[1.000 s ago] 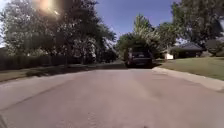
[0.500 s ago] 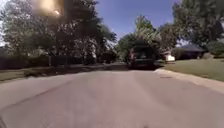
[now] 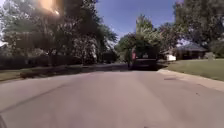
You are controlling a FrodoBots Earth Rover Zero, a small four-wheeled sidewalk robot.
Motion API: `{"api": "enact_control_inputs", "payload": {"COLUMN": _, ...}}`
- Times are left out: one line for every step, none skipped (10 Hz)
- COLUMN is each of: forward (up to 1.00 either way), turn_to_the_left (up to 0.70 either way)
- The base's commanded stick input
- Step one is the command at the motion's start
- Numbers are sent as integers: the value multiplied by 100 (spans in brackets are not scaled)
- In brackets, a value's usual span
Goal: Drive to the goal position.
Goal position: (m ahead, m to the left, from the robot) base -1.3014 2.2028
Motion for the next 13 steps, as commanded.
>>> {"api": "enact_control_inputs", "payload": {"forward": 70, "turn_to_the_left": 0}}
{"api": "enact_control_inputs", "payload": {"forward": 70, "turn_to_the_left": 0}}
{"api": "enact_control_inputs", "payload": {"forward": 70, "turn_to_the_left": 0}}
{"api": "enact_control_inputs", "payload": {"forward": 70, "turn_to_the_left": 0}}
{"api": "enact_control_inputs", "payload": {"forward": 70, "turn_to_the_left": 0}}
{"api": "enact_control_inputs", "payload": {"forward": 70, "turn_to_the_left": 0}}
{"api": "enact_control_inputs", "payload": {"forward": 70, "turn_to_the_left": 0}}
{"api": "enact_control_inputs", "payload": {"forward": 70, "turn_to_the_left": 0}}
{"api": "enact_control_inputs", "payload": {"forward": 70, "turn_to_the_left": 0}}
{"api": "enact_control_inputs", "payload": {"forward": 70, "turn_to_the_left": 0}}
{"api": "enact_control_inputs", "payload": {"forward": 70, "turn_to_the_left": 0}}
{"api": "enact_control_inputs", "payload": {"forward": 70, "turn_to_the_left": 0}}
{"api": "enact_control_inputs", "payload": {"forward": 70, "turn_to_the_left": 0}}
